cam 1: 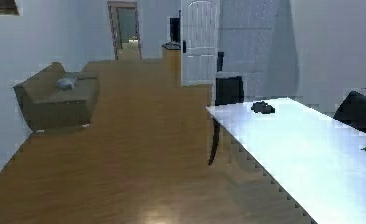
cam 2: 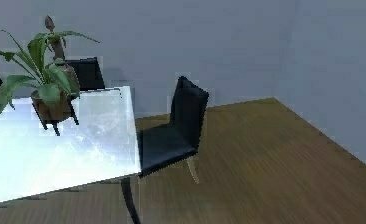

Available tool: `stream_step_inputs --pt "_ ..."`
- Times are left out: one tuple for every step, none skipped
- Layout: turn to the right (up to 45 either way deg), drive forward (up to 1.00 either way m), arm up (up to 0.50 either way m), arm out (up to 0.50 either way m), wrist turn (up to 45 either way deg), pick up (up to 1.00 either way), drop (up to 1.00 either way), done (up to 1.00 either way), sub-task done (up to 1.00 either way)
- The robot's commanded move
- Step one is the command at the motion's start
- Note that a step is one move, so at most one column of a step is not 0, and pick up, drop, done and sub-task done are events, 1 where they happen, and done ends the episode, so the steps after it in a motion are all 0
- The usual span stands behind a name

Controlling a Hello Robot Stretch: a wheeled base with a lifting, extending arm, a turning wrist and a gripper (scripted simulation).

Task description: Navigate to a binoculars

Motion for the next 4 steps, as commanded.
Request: stream_step_inputs --pt "3.0 0.0 0.0 0.0 0.0 0.0 0.0 0.0 0.0" --pt "0.0 1.0 0.0 0.0 0.0 0.0 0.0 0.0 0.0" --pt "36.0 0.0 0.0 0.0 0.0 0.0 0.0 0.0 0.0" --pt "0.0 0.0 0.0 0.0 0.0 0.0 0.0 1.0 0.0"
